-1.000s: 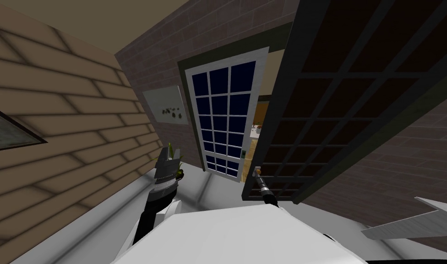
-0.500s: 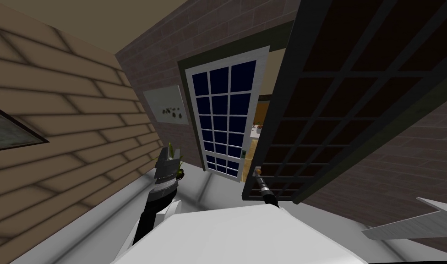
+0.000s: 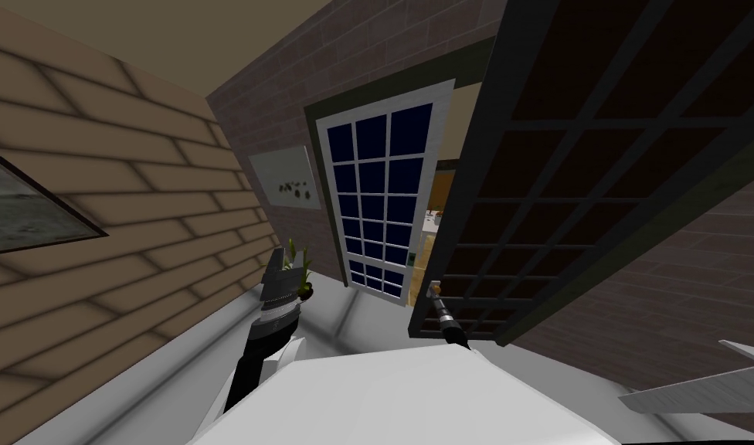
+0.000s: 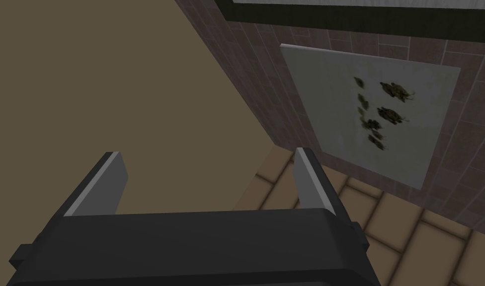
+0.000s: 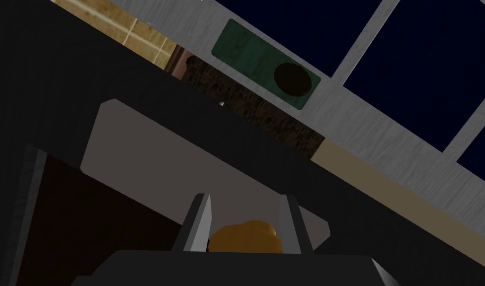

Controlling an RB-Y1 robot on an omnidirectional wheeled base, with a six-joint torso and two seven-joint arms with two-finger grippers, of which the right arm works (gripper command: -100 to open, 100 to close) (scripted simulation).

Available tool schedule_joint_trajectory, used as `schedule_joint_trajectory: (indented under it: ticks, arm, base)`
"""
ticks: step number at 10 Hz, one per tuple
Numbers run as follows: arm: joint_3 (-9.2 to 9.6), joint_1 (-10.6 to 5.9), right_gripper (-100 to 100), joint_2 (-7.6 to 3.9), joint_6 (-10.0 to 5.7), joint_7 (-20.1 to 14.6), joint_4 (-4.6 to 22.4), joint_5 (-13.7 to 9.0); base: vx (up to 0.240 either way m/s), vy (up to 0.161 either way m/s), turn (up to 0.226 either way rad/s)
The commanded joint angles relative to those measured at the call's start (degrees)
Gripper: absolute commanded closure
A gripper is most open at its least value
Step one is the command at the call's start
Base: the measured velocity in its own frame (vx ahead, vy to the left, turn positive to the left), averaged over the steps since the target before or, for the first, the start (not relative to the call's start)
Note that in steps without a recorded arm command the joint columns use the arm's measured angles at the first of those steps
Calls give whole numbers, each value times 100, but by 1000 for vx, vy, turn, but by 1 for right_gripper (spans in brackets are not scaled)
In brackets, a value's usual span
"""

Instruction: Pull the door open

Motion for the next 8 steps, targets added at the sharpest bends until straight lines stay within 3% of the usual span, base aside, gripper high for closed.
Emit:
schedule_joint_trajectory:
  ticks: [1,3,8]
  arm:
    - [-47,-17,100,-114,-55,-274,36,-99]
    - [-47,-17,100,-114,-55,-274,94,-99]
    - [43,-15,100,-131,-48,-987,19,-268]
  base:
    - [-26,1,42]
    - [-17,-11,16]
    - [-31,-13,48]
